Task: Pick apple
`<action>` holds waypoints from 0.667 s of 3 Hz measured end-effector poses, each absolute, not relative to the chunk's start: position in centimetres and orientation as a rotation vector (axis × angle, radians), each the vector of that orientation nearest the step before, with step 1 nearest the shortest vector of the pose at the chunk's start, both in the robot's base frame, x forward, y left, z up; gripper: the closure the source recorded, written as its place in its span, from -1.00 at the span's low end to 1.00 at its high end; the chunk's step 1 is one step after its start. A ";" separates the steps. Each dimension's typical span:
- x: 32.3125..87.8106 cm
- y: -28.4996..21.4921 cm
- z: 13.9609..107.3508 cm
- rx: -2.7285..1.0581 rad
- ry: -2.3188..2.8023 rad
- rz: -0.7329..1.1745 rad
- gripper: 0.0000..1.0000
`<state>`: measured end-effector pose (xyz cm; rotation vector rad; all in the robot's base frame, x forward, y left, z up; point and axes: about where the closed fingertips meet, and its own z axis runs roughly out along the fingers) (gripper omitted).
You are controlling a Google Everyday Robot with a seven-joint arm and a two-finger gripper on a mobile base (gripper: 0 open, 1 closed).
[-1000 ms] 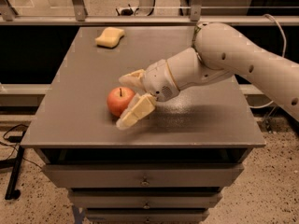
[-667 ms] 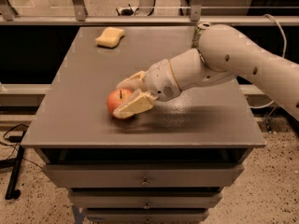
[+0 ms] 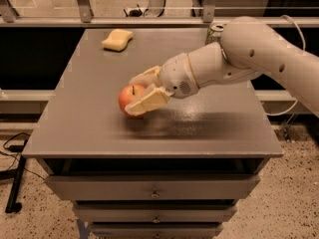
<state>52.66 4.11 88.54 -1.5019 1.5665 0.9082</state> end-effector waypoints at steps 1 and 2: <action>54.2 2.4 92.7 -1.423 1.521 0.912 1.00; 54.6 2.2 94.1 -1.408 1.501 0.906 1.00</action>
Offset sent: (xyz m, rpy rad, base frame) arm 0.0130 -0.0147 0.0354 0.0622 -0.0219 -0.0313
